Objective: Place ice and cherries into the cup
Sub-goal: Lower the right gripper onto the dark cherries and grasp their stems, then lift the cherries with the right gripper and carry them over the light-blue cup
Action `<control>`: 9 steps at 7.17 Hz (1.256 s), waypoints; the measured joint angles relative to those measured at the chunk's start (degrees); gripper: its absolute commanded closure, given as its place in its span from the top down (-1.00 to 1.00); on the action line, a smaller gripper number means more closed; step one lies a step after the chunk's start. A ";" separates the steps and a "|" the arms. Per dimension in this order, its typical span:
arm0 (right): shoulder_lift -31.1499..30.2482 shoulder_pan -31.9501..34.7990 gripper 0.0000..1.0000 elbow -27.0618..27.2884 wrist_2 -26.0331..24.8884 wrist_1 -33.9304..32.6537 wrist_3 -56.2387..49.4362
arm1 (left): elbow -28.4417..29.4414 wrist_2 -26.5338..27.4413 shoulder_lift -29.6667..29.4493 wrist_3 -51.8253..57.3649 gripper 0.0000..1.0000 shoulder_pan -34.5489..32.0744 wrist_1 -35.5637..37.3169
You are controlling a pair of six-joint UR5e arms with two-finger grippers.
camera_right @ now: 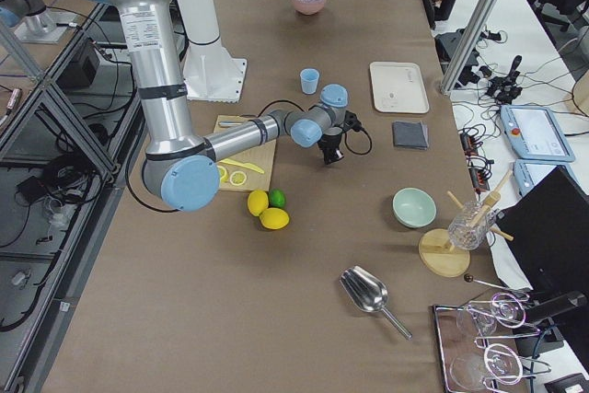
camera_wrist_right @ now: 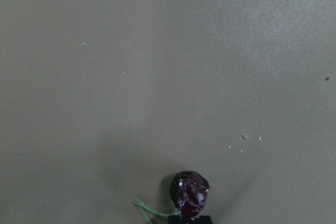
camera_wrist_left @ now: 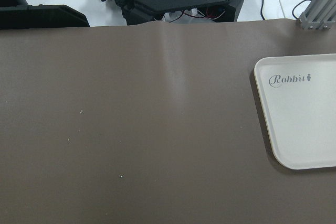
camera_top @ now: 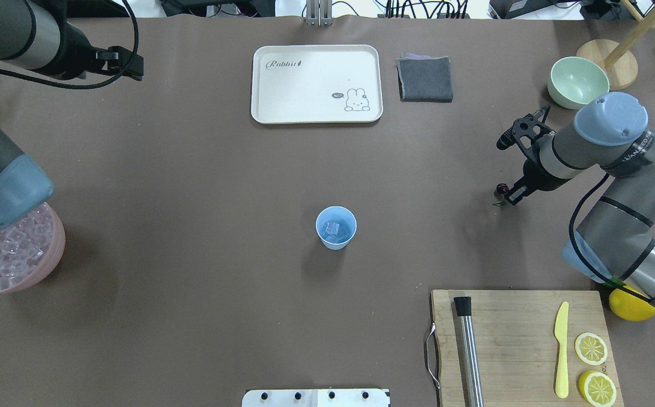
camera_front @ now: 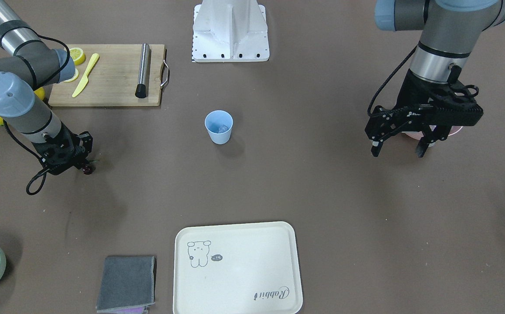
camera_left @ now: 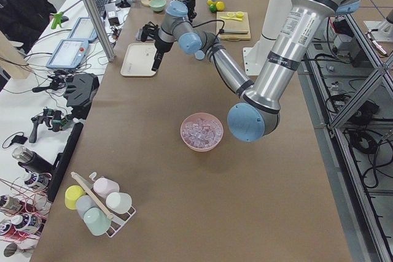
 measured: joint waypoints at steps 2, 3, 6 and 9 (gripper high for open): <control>0.44 1.19 -1.00 3.55 1.16 -0.17 0.70 | 0.01 0.00 0.06 0.00 0.96 0.00 0.00; 1.80 2.11 -1.00 5.09 2.69 -0.20 3.18 | 0.06 -0.02 0.08 0.00 0.96 0.00 0.00; 7.30 2.65 -1.00 9.69 5.77 -0.18 15.25 | 0.19 -1.42 0.11 0.00 0.96 -0.04 -0.02; 9.89 0.08 -1.00 16.27 7.44 -0.12 25.86 | 0.57 -3.47 0.10 0.00 0.96 -0.11 -0.08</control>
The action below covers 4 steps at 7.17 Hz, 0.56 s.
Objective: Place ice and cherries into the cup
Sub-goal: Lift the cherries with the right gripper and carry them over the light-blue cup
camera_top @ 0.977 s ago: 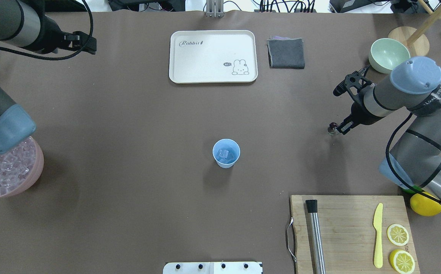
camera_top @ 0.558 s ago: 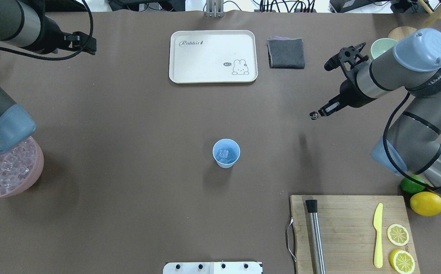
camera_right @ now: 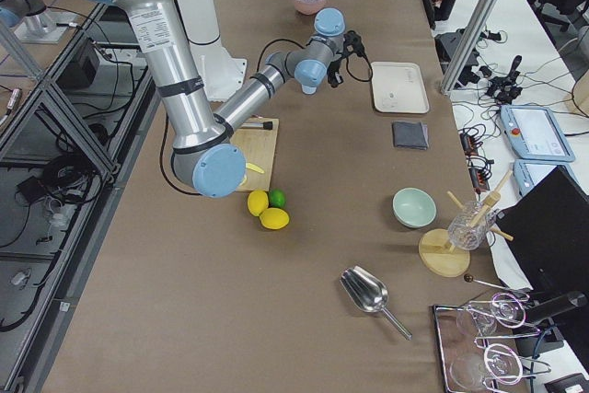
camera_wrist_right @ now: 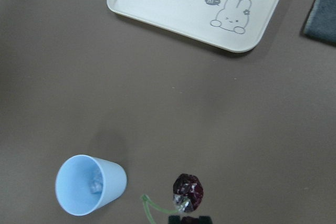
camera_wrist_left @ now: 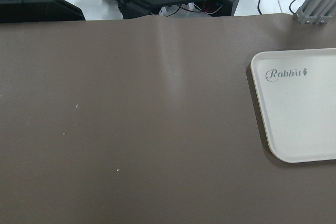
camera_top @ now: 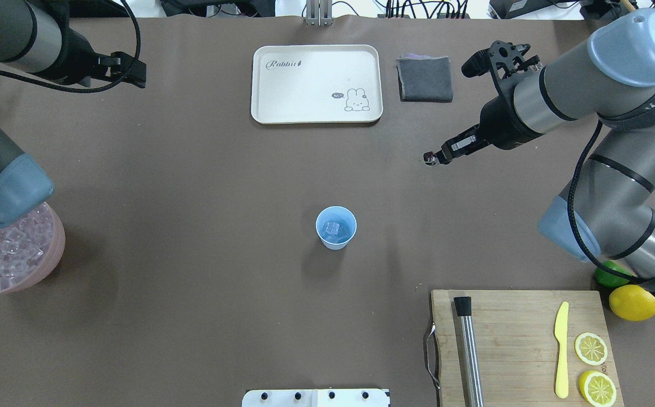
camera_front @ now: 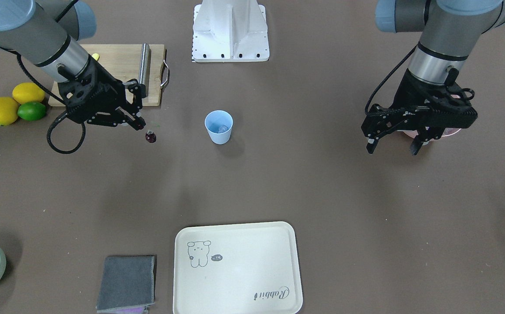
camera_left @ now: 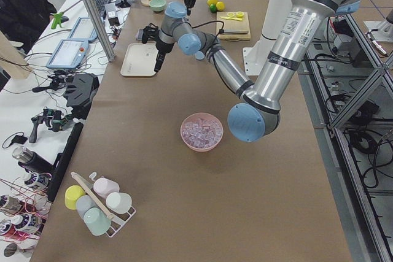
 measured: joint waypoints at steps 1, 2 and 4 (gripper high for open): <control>0.79 -3.19 -1.00 1.97 -2.37 -0.03 2.14 | 0.13 -0.14 0.01 0.00 0.96 -0.03 0.00; 1.59 -7.65 -1.00 3.20 -6.79 -0.05 3.69 | 0.26 -0.19 0.19 0.00 0.96 -0.05 0.00; 4.32 -15.25 -1.00 2.23 -15.36 -0.11 6.14 | 0.94 -0.27 0.96 0.00 0.96 -0.06 -0.02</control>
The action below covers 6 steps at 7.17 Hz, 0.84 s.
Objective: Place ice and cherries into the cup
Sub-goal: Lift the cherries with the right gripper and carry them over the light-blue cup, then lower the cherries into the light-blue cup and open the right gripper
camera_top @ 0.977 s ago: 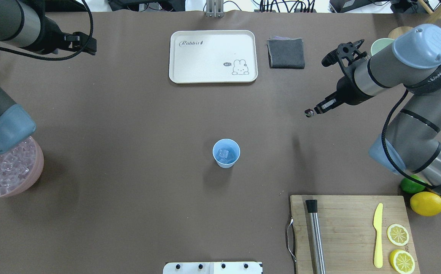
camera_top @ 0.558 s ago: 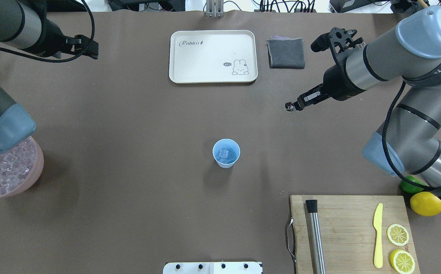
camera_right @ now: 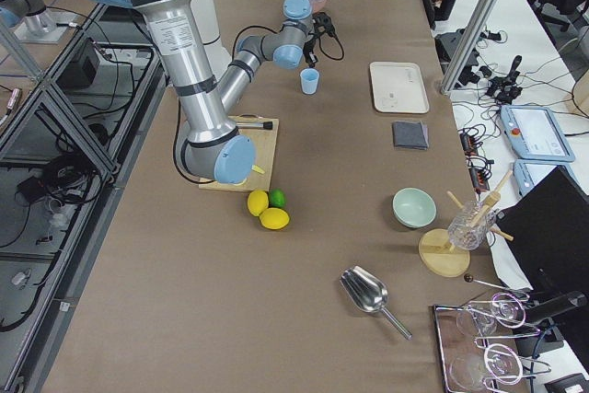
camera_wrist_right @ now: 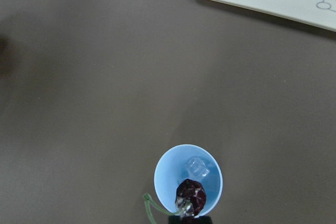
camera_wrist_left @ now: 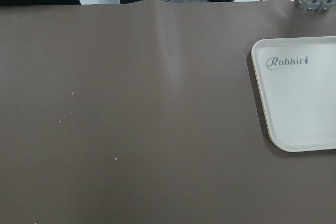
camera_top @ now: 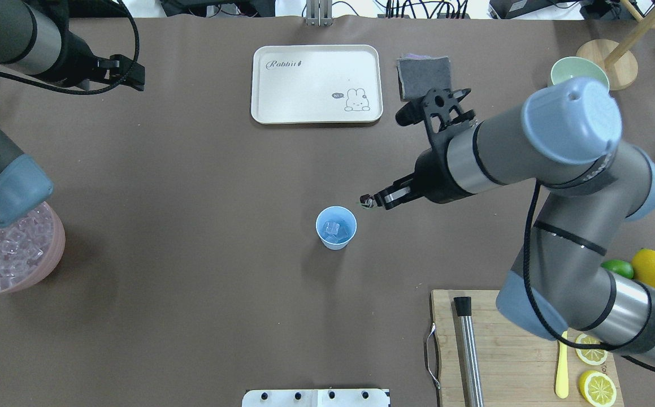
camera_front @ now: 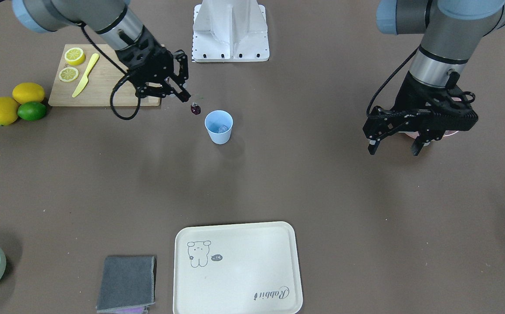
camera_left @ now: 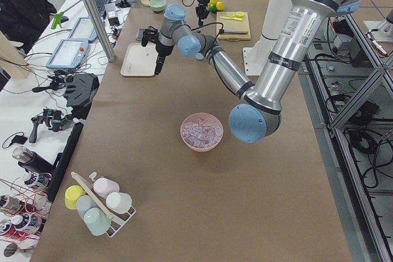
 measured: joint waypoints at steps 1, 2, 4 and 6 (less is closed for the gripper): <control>1.77 -1.56 -1.00 -1.74 -2.09 -0.04 0.43 | 0.43 -0.05 0.17 0.00 0.96 -0.04 -0.04; 2.81 -2.12 -1.00 -3.06 -3.20 -0.07 0.54 | 0.68 -0.06 0.26 0.00 0.96 -0.06 -0.04; 3.41 -2.40 -1.00 -4.86 -4.53 -0.04 0.57 | 0.88 -0.04 0.33 0.00 0.96 -0.04 0.01; 3.09 -3.26 -1.00 -5.57 -5.34 -0.13 0.65 | 0.97 -0.03 0.35 0.00 0.96 0.02 -0.04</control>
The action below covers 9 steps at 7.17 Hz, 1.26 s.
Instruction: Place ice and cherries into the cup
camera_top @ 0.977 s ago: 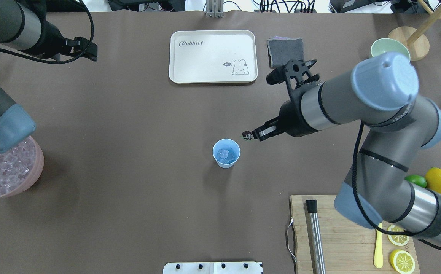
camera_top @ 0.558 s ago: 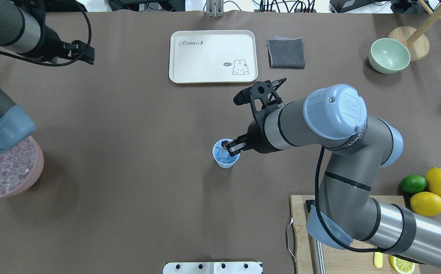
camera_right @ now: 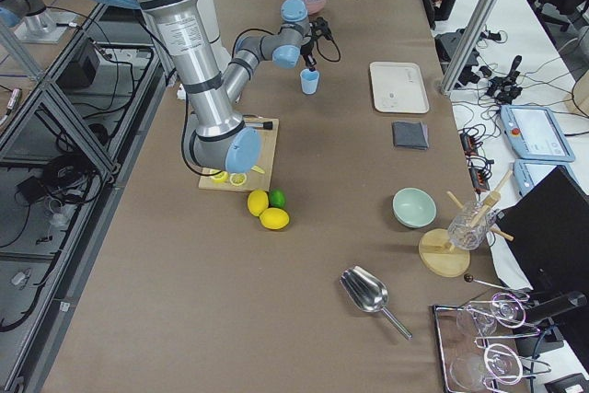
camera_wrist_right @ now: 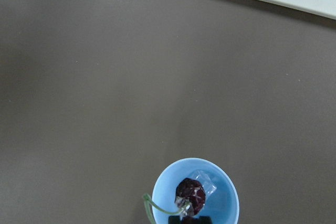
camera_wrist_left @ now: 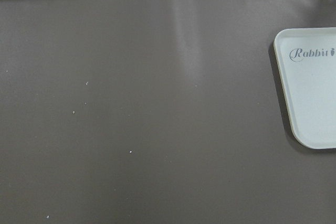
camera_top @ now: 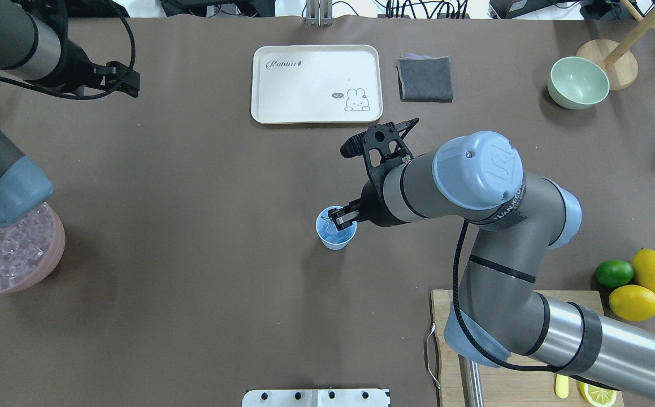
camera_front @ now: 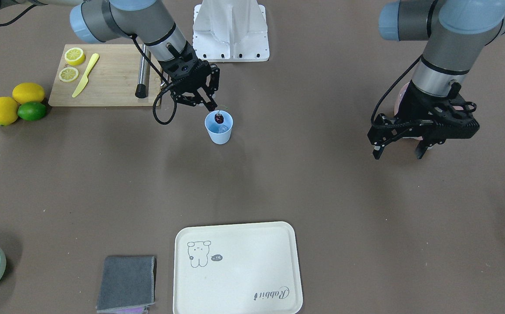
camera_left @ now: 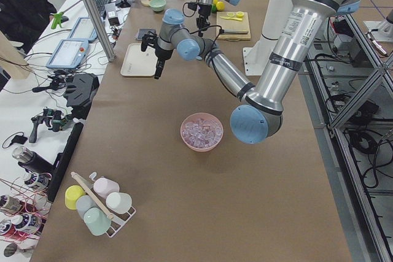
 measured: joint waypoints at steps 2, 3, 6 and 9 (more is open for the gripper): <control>-0.06 -1.16 0.99 -0.68 -1.46 -0.22 0.11 | 0.06 -0.06 -0.02 0.00 0.96 0.21 -0.03; 0.01 -1.46 1.00 -1.02 -1.87 -0.29 0.64 | 0.09 -0.08 -0.02 0.00 0.96 0.36 -0.03; 0.37 -1.50 1.00 -0.94 -2.13 -0.49 4.70 | -0.18 -0.16 0.38 0.02 0.96 0.40 -0.03; -0.73 9.67 1.00 0.22 12.30 -6.48 5.79 | -1.97 -4.08 4.62 7.11 0.96 -3.21 0.04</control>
